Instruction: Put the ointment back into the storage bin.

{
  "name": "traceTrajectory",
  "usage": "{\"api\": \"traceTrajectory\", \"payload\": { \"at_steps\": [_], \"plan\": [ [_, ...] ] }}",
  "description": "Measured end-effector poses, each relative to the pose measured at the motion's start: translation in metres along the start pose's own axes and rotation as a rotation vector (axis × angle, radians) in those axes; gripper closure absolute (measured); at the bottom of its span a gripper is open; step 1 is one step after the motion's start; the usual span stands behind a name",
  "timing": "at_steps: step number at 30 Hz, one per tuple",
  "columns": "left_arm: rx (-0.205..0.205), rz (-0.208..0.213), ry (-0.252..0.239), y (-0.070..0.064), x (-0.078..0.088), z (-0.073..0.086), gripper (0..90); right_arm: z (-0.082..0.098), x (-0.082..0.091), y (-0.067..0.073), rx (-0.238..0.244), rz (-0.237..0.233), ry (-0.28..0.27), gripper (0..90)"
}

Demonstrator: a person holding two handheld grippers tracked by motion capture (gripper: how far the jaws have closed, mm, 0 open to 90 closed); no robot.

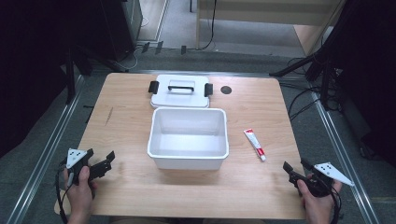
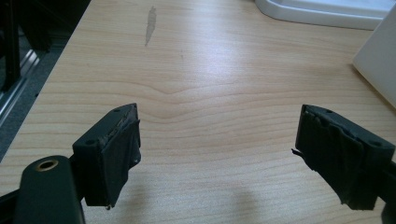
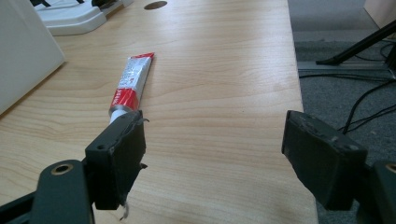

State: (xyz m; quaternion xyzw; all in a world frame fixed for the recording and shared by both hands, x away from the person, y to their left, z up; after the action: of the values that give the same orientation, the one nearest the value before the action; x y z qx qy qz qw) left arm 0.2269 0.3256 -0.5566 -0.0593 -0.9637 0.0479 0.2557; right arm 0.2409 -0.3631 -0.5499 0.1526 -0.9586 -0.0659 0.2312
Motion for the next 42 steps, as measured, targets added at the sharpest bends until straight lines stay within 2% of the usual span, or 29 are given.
{"api": "traceTrajectory", "payload": {
  "at_steps": [4, 7, 14, 16, 17, 20, 23, 24, 28, 36, 42],
  "plan": [
    [-0.002, -0.003, -0.002, 0.000, 0.000, 0.000, 14.8, -0.001, -0.001, 0.000, -0.009, 0.023, 0.011, 24.4],
    [-0.004, -0.006, 0.000, -0.001, 0.000, 0.000, 14.8, -0.001, -0.004, 0.000, -0.012, 0.054, 0.043, 26.2],
    [-0.006, -0.005, 0.000, -0.001, 0.000, 0.000, 14.8, -0.003, -0.010, 0.008, 0.035, 0.073, 0.164, 25.8],
    [-0.005, -0.003, 0.000, -0.001, 0.000, 0.000, 14.8, -0.006, -0.010, 0.010, 0.033, 0.071, 0.199, 25.8],
    [-0.005, -0.003, 0.000, -0.001, 0.000, 0.000, 14.8, -0.006, -0.010, 0.010, 0.033, 0.071, 0.199, 25.8],
    [-0.004, -0.001, 0.001, -0.001, 0.000, 0.000, 14.8, -0.016, -0.009, 0.012, 0.083, 0.128, 0.263, 26.0],
    [-0.003, 0.001, 0.001, 0.000, 0.000, 0.000, 14.8, -0.021, -0.009, 0.012, 0.087, 0.136, 0.292, 26.5],
    [-0.002, 0.001, 0.000, 0.000, 0.000, 0.000, 14.8, -0.025, -0.010, 0.012, 0.093, 0.155, 0.328, 26.4],
    [0.002, 0.002, 0.000, 0.000, 0.000, 0.000, 14.8, -0.030, -0.015, 0.012, 0.118, 0.166, 0.427, 25.5],
    [-0.001, 0.001, 0.002, 0.000, 0.000, 0.000, 14.8, -0.036, -0.028, 0.020, 0.168, 0.126, 0.614, 22.1],
    [0.000, 0.002, 0.002, 0.000, 0.000, 0.000, 14.8, -0.044, -0.034, 0.029, 0.192, 0.131, 0.743, 19.1]
  ]
}}
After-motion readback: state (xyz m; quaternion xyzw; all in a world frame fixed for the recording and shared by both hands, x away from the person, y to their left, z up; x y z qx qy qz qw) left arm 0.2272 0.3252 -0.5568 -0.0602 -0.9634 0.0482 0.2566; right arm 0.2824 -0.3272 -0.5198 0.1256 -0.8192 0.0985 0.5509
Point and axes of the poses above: each handheld gripper's, and its own axes: x roughly backward along the jaws, z roughly out of its underside, y roughly to its left, the point moved 1 cm from there along -x, roughly forward along the jaws, and after that the axes turned 2 degrees about -x, right-handed, at the moved point
